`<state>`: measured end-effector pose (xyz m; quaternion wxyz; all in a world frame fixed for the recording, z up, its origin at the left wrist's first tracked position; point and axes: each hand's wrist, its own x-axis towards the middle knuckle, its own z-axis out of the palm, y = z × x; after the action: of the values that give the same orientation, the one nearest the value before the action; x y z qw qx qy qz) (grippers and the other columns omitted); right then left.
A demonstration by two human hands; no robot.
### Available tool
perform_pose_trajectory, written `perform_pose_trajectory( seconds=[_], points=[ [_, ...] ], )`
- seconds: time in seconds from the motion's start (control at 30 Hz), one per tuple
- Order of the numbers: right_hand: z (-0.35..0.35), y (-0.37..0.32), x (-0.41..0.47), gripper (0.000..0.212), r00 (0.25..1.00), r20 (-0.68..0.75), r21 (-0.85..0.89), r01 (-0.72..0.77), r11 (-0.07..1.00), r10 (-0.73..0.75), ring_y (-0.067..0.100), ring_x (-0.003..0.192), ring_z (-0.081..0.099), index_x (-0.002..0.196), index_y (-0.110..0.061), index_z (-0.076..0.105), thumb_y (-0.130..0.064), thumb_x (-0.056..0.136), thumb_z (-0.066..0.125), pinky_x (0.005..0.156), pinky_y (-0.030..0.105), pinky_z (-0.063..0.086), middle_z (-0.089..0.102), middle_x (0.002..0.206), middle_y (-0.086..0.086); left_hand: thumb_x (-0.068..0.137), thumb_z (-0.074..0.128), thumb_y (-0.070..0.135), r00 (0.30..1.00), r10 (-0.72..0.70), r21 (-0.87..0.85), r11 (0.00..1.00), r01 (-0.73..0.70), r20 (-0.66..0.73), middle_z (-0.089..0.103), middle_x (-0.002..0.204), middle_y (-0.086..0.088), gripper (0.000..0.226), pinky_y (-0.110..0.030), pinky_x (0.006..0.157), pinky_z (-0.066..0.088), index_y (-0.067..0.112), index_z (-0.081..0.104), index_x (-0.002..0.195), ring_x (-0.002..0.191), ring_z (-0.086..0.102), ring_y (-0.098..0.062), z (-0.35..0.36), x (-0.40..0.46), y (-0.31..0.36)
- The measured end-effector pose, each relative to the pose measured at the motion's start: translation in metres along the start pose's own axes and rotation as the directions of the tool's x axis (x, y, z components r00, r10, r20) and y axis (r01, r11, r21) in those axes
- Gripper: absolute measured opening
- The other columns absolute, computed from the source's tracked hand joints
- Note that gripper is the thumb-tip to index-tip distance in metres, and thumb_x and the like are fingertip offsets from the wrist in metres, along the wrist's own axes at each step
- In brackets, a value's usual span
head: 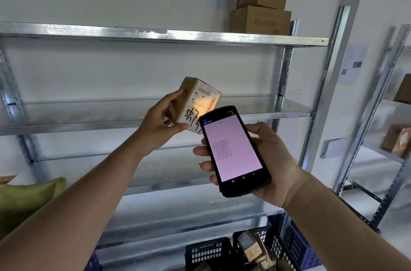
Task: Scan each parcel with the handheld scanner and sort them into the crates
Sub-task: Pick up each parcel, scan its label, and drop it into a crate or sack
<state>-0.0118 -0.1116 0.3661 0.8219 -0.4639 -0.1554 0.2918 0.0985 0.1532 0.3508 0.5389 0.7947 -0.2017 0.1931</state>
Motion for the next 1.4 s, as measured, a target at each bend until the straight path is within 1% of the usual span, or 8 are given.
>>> perform_pose_trajectory(
  seconds=[0.2,0.43,0.57,0.8,0.97,1.1,1.27,1.4],
  points=[
    [-0.002,0.000,-0.003,0.068,0.999,-0.037,-0.019,0.012,1.000,-0.013,0.042,0.091,0.072,0.143,-0.001,0.062,-0.048,0.103,0.032,0.073,0.043,0.062,0.067,0.133,0.033,0.086,0.083,-0.002,1.000,0.013,-0.030,0.999,-0.013,-0.018,0.060,0.144,0.010,0.088,-0.048,0.111,0.054,0.053,0.050,0.145,0.138,0.057,-0.020,-0.001,0.003,0.002],
    [-0.004,0.002,0.011,0.067,0.989,-0.020,-0.114,0.140,0.984,-0.143,0.040,0.097,0.073,0.142,-0.011,0.064,-0.053,0.105,0.027,0.084,0.048,0.063,0.071,0.130,0.027,0.086,0.086,0.007,0.991,-0.046,-0.037,0.998,0.042,-0.127,0.064,0.130,0.014,0.080,-0.017,0.086,0.059,0.041,0.052,0.150,0.117,0.068,-0.015,0.008,-0.003,0.004],
    [0.004,0.012,0.040,0.067,0.960,-0.071,-0.134,0.259,0.957,-0.270,0.036,0.097,0.073,0.142,-0.013,0.063,-0.049,0.106,0.019,0.088,0.051,0.062,0.075,0.124,0.021,0.087,0.087,0.017,0.959,-0.174,-0.140,0.979,0.145,-0.225,0.071,0.128,0.003,0.073,-0.021,0.090,0.054,0.038,0.055,0.148,0.122,0.064,-0.010,0.005,-0.024,-0.009],
    [0.022,0.073,0.107,0.066,0.987,-0.038,0.055,0.158,0.986,-0.156,0.039,0.105,0.067,0.131,-0.010,0.069,-0.049,0.102,0.025,0.093,0.050,0.056,0.068,0.134,0.027,0.072,0.097,0.031,0.791,-0.462,-0.213,0.887,0.410,-0.402,0.072,0.125,0.001,0.069,-0.052,0.102,0.058,0.055,0.059,0.125,0.120,0.069,-0.024,-0.038,-0.112,-0.053],
    [0.056,0.146,0.162,0.062,1.000,-0.009,0.085,0.006,0.996,-0.005,0.037,0.100,0.073,0.115,-0.015,0.078,-0.049,0.099,0.030,0.107,0.060,0.047,0.072,0.129,0.026,0.067,0.093,0.036,0.639,-0.616,-0.253,0.781,0.571,-0.461,0.072,0.128,-0.010,0.092,-0.051,0.101,0.059,0.039,0.052,0.149,0.111,0.075,-0.028,-0.104,-0.183,-0.104],
    [0.098,0.198,0.217,0.064,0.994,0.000,0.055,-0.109,0.992,0.110,0.035,0.098,0.074,0.109,-0.019,0.081,-0.048,0.101,0.025,0.102,0.057,0.051,0.075,0.124,0.021,0.085,0.085,0.022,0.527,-0.691,-0.358,0.714,0.601,-0.494,0.075,0.122,-0.008,0.078,-0.039,0.094,0.062,0.031,0.048,0.153,0.101,0.078,-0.022,-0.165,-0.216,-0.153],
    [0.159,0.258,0.299,0.066,0.985,-0.048,0.041,-0.166,0.985,0.168,0.041,0.103,0.070,0.136,-0.005,0.064,-0.045,0.102,0.025,0.113,0.068,0.041,0.070,0.132,0.027,0.087,0.084,0.034,0.440,-0.768,-0.448,0.633,0.632,-0.465,0.070,0.129,-0.004,0.070,-0.050,0.104,0.057,0.036,0.050,0.148,0.113,0.072,-0.025,-0.251,-0.243,-0.233],
    [0.199,0.299,0.358,0.066,0.976,-0.110,0.006,-0.188,0.982,0.188,0.040,0.103,0.070,0.135,-0.007,0.066,-0.047,0.101,0.025,0.107,0.063,0.047,0.071,0.131,0.026,0.089,0.084,0.036,0.376,-0.823,-0.499,0.561,0.661,-0.427,0.070,0.126,-0.001,0.065,-0.046,0.102,0.056,0.031,0.051,0.145,0.113,0.071,-0.024,-0.307,-0.258,-0.284]
  ],
)
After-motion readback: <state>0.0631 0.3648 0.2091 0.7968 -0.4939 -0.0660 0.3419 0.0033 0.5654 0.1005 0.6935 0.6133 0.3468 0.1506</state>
